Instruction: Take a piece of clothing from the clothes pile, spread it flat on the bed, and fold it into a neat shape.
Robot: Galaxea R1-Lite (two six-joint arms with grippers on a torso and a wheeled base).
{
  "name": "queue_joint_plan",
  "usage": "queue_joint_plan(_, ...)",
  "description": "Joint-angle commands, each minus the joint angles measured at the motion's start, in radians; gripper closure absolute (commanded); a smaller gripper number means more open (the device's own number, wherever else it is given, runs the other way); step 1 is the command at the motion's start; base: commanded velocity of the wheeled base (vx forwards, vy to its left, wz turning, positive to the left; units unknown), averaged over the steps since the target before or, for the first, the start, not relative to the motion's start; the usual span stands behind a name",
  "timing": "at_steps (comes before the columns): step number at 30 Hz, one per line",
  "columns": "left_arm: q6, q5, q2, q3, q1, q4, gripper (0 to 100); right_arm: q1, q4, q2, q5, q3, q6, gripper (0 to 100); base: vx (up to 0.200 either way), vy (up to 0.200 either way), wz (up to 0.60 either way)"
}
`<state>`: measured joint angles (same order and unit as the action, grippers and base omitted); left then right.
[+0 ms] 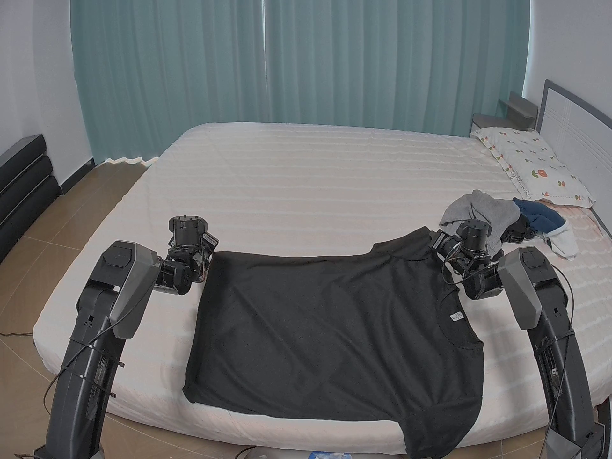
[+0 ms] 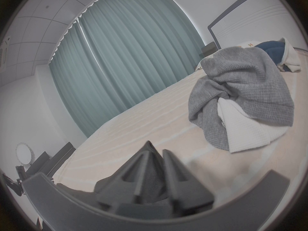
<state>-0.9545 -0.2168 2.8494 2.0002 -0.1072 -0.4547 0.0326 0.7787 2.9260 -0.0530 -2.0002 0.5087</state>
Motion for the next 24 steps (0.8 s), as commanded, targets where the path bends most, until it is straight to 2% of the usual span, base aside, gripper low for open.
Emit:
queue_joint_plan(1,0.002,0.001,0.007,0.0,-0.002,-0.001,0,0.001,0.005,0.024,0.007,0.0,0.001,0,0.0,0.0,0.0)
queue_joint_plan(7,-0.001,-0.003,0.001,0.0,0.0,0.002,0,-0.008,-0.003,-0.011,0.042,0.0,0.004,0,0.0,0.0,0.0)
queue_joint_plan(8,-0.003,-0.007,-0.007,-0.018,0.0,0.007,0,-0.013,-0.006,-0.036,0.062,0.0,0.005,0,0.0,0.0,0.0)
queue_joint_plan(11,-0.003,-0.013,-0.048,-0.057,0.004,0.028,0,-0.022,-0.004,-0.083,0.067,0.041,0.007,0,0.0,0.0,0.0)
queue_joint_plan(15,-0.006,-0.003,-0.186,-0.209,0.012,0.037,0,-0.026,0.017,-0.209,0.061,0.239,0.025,0,0.0,0.0,0.0)
queue_joint_plan(16,-0.006,0.005,-0.263,-0.314,0.012,0.03,0,-0.026,0.036,-0.294,0.051,0.386,0.036,0,0.0,0.0,0.0)
queue_joint_plan(17,-0.006,0.005,-0.263,-0.314,0.012,0.03,0,-0.026,0.036,-0.294,0.051,0.386,0.036,0,0.0,0.0,0.0)
queue_joint_plan(19,-0.006,0.036,-0.367,-0.471,0.006,0.022,0,-0.023,0.091,-0.407,0.03,0.6,0.042,0,0.0,0.0,0.0)
queue_joint_plan(24,-0.01,0.132,-0.533,-0.765,0.003,-0.052,0,-0.02,0.203,-0.587,-0.021,0.949,0.062,0,0.0,0.0,0.0)
